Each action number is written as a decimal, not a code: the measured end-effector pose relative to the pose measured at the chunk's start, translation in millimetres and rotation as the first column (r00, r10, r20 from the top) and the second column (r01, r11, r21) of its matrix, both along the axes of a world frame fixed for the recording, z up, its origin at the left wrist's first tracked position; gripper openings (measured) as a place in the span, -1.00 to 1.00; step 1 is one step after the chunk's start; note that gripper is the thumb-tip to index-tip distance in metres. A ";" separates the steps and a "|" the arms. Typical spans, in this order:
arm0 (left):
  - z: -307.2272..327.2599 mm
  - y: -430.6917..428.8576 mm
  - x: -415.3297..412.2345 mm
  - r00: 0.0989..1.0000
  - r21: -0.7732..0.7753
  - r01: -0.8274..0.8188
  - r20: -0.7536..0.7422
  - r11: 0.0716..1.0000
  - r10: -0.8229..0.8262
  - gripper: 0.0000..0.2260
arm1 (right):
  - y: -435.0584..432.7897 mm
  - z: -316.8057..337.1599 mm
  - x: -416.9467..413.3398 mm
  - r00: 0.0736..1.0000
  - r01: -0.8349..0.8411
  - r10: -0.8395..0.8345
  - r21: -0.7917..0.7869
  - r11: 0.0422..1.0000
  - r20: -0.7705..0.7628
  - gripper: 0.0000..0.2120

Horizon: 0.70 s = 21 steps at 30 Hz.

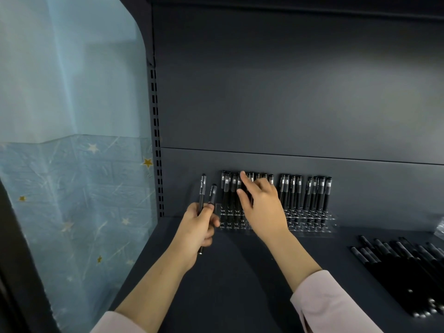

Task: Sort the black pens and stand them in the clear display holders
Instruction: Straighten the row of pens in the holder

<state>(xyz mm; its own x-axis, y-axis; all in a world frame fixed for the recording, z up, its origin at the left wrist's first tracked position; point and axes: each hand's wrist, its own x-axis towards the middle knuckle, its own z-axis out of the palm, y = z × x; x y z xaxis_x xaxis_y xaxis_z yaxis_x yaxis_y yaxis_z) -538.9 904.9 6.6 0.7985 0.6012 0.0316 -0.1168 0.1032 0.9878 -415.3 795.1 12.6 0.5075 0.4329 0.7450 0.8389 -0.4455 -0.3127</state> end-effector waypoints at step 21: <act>3.0 -10.0 -8.1 0.981 0.089 0.175 0.066 0.981 -0.181 -0.80 | -3.5 28.0 -31.1 0.561 -0.270 0.602 0.563 0.782 -0.568 -0.82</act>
<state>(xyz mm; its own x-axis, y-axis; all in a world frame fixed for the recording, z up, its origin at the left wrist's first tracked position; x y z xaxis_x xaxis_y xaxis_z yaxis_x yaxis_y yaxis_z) -547.0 894.8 9.6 0.8859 0.4428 0.1382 -0.1770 0.0471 0.9831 -446.4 791.6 40.6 0.7510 0.5230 0.4030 0.3461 0.2080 -0.9149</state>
